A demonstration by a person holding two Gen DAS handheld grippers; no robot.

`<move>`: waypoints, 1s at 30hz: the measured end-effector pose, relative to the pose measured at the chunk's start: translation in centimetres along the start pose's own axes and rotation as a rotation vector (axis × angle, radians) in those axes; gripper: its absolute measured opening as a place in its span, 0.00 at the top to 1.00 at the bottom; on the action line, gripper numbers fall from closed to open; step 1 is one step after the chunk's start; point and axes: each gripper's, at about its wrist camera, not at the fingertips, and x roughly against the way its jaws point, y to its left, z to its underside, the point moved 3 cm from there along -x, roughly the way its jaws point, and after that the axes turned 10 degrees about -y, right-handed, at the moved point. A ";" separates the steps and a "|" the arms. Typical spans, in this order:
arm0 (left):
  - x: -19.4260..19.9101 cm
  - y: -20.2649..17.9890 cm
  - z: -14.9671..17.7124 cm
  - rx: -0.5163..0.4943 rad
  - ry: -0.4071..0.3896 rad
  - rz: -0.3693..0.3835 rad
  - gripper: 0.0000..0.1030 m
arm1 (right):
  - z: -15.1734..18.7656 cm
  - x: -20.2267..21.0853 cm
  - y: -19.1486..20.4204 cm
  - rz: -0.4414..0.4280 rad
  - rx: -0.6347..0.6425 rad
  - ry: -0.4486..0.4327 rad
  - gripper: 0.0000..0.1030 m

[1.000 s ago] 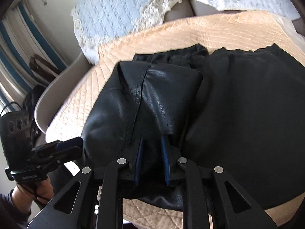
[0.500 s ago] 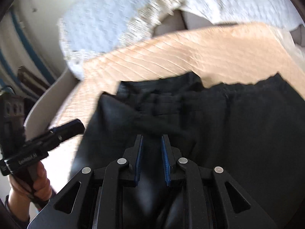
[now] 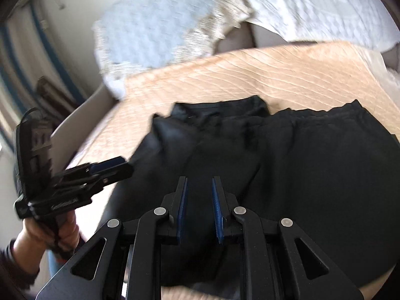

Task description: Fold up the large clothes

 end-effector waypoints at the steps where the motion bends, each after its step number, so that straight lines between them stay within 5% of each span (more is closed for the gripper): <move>1: 0.5 -0.1 0.7 0.006 0.004 0.004 0.58 | 0.8 0.3 0.3 -0.008 0.003 0.011 0.82; 5: 0.5 -0.2 3.7 0.005 0.023 -0.006 0.58 | 4.1 -1.5 -0.4 0.050 0.022 0.101 0.82; 12: 1.4 -0.8 2.8 0.018 0.024 -0.013 0.58 | 3.8 1.0 -0.2 0.043 0.001 0.039 0.81; 17: 1.3 -1.5 3.3 0.016 0.039 -0.024 0.58 | 5.2 1.1 -2.4 0.084 -0.051 0.093 0.80; 23: 0.6 -4.0 1.0 0.004 0.005 0.043 0.58 | 3.9 4.1 -6.5 0.130 -0.174 -0.010 0.79; 26: -1.5 -5.8 0.5 -0.027 0.019 0.073 0.58 | 3.6 5.4 -10.0 0.175 -0.269 -0.050 0.67; 30: -4.8 -7.2 1.2 -0.054 0.069 0.068 0.58 | 3.7 7.9 -15.2 0.230 -0.444 -0.124 0.66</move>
